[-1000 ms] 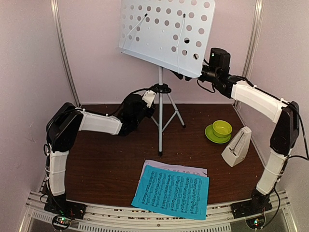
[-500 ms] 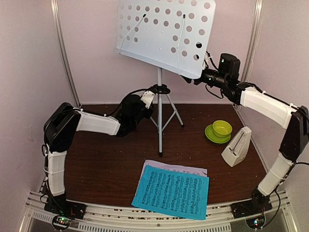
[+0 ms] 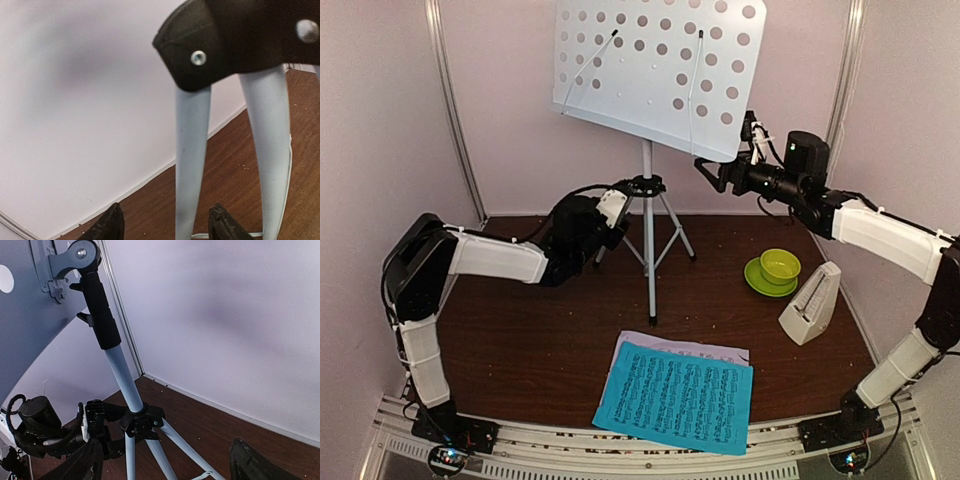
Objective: Set up the instrument practice props
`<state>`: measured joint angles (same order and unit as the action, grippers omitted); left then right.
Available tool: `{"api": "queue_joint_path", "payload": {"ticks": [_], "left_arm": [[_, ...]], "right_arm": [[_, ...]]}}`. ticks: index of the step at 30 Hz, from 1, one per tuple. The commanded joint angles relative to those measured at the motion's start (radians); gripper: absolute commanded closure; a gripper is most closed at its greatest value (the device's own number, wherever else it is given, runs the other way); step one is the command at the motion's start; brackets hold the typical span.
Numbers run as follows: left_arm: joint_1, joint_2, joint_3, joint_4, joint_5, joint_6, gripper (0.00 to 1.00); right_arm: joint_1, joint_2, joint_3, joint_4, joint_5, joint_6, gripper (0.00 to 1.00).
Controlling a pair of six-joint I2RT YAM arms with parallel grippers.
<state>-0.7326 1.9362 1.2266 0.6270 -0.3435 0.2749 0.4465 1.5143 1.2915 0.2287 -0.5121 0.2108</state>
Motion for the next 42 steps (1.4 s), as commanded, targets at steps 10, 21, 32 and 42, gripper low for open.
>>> {"api": "queue_joint_path", "payload": {"ticks": [10, 21, 32, 42], "left_arm": [[0.148, -0.170, -0.036, -0.215, 0.511, -0.100, 0.14], [0.236, -0.035, 0.153, -0.410, 0.756, -0.082, 0.15], [0.239, 0.080, 0.262, -0.387, 0.861, -0.170, 0.23], [0.234, -0.007, 0.110, -0.310, 0.853, -0.229, 0.34]], "right_arm": [[0.130, -0.068, -0.159, -0.021, 0.238, 0.097, 0.12], [0.295, 0.061, -0.179, -0.002, 0.434, 0.216, 0.12], [0.367, 0.220, -0.035, -0.117, 0.525, 0.240, 0.12], [0.365, 0.248, 0.019, -0.228, 0.685, 0.183, 0.25]]}}
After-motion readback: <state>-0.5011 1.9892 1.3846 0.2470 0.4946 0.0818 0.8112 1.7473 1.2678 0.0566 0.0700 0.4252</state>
